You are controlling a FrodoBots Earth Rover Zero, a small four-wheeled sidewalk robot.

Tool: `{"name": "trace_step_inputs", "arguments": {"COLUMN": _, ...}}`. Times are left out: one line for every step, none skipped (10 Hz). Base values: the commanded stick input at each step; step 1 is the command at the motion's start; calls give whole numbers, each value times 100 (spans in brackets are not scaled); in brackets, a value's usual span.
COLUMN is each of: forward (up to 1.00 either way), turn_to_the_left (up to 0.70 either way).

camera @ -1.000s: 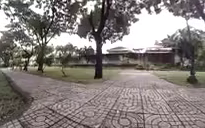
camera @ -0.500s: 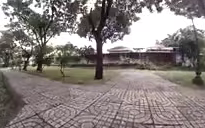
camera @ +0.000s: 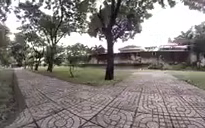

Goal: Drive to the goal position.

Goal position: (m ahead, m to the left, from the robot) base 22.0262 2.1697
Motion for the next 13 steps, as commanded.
{"name": "trace_step_inputs", "arguments": {"forward": 50, "turn_to_the_left": 27}}
{"name": "trace_step_inputs", "arguments": {"forward": 50, "turn_to_the_left": 27}}
{"name": "trace_step_inputs", "arguments": {"forward": 50, "turn_to_the_left": 27}}
{"name": "trace_step_inputs", "arguments": {"forward": 50, "turn_to_the_left": 27}}
{"name": "trace_step_inputs", "arguments": {"forward": 50, "turn_to_the_left": 27}}
{"name": "trace_step_inputs", "arguments": {"forward": 50, "turn_to_the_left": 27}}
{"name": "trace_step_inputs", "arguments": {"forward": 50, "turn_to_the_left": 27}}
{"name": "trace_step_inputs", "arguments": {"forward": 50, "turn_to_the_left": 19}}
{"name": "trace_step_inputs", "arguments": {"forward": 50, "turn_to_the_left": 0}}
{"name": "trace_step_inputs", "arguments": {"forward": 50, "turn_to_the_left": 0}}
{"name": "trace_step_inputs", "arguments": {"forward": 50, "turn_to_the_left": 0}}
{"name": "trace_step_inputs", "arguments": {"forward": 50, "turn_to_the_left": 0}}
{"name": "trace_step_inputs", "arguments": {"forward": 50, "turn_to_the_left": -27}}
